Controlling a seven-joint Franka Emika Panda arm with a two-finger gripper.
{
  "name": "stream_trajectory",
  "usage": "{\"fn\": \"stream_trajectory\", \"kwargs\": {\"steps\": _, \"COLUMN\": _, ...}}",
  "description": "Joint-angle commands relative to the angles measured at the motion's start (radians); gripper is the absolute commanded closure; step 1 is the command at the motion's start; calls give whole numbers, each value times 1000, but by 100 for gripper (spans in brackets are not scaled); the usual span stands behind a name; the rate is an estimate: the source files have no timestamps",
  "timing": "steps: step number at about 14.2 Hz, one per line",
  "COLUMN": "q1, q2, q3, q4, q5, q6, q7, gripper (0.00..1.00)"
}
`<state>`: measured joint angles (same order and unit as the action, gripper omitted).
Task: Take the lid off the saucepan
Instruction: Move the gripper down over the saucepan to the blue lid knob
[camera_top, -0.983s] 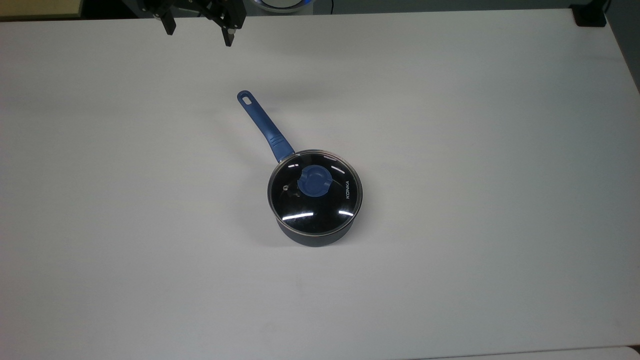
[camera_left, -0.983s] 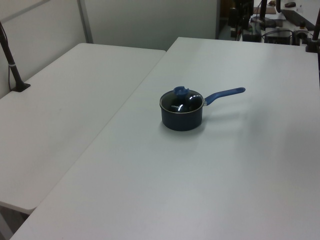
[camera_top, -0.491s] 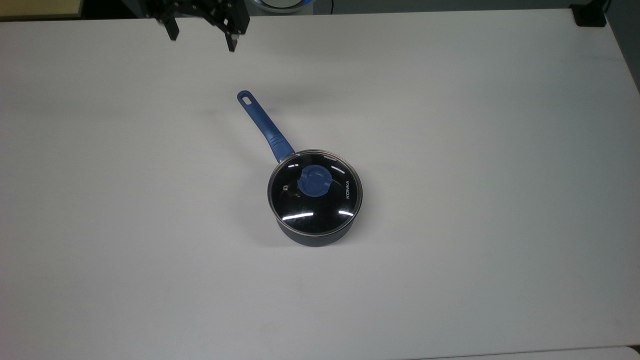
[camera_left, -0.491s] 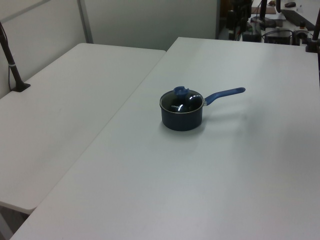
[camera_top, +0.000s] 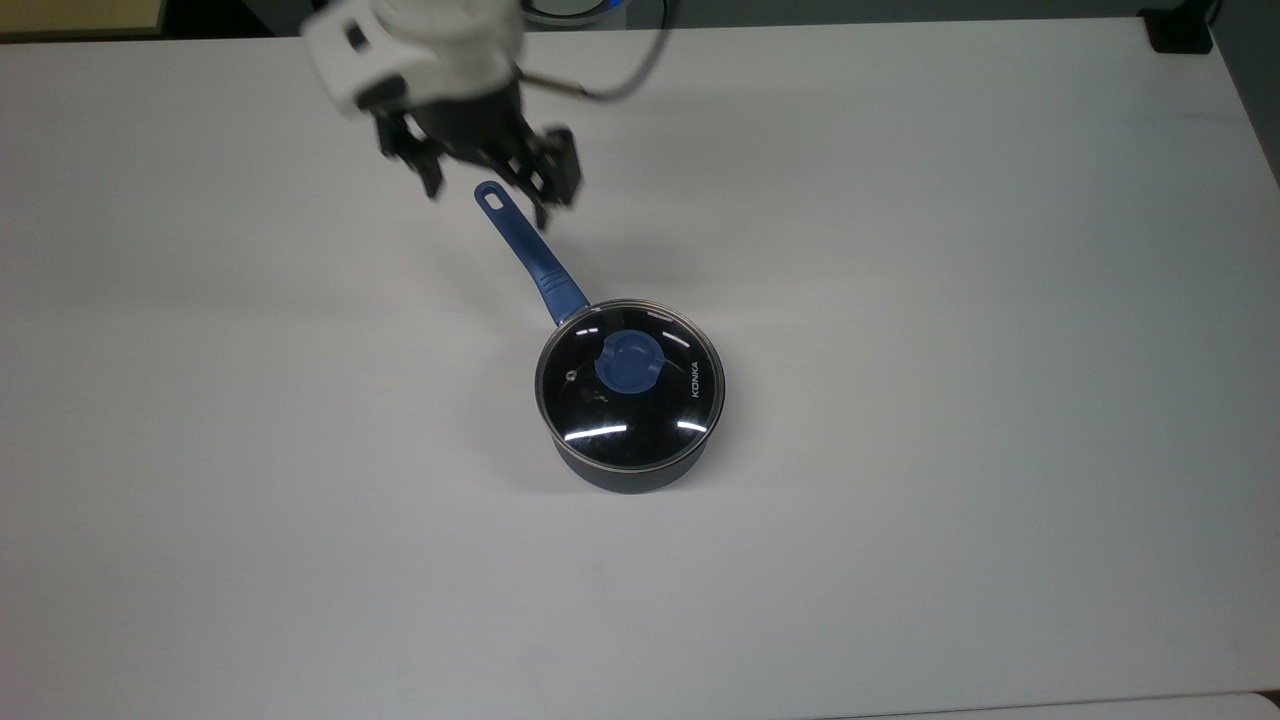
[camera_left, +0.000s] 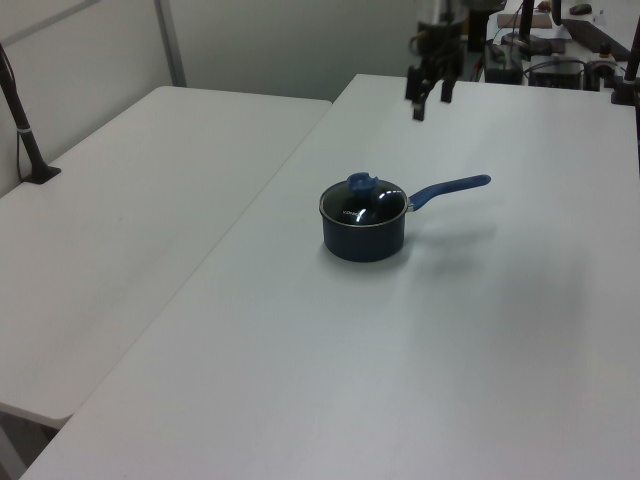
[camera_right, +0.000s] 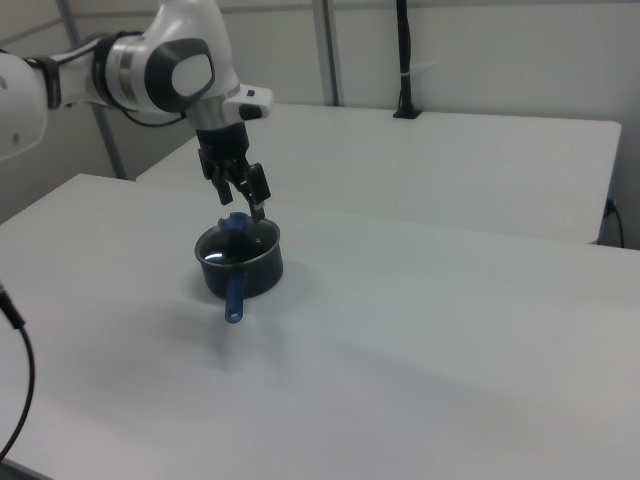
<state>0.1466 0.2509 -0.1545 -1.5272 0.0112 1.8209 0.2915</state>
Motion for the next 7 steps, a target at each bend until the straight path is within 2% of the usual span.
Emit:
{"fn": "stream_trajectory", "kwargs": {"steps": 1, "q1": 59, "q2": 96, "q3": -19, "q4": 71, "q5": -4, "q6": 90, "q7": 127, "gripper": 0}}
{"fn": "stream_trajectory", "kwargs": {"steps": 7, "q1": 114, "q2": 177, "q3": -8, "q4": 71, "q5": -4, "q6": 261, "q7": 222, "gripper": 0}}
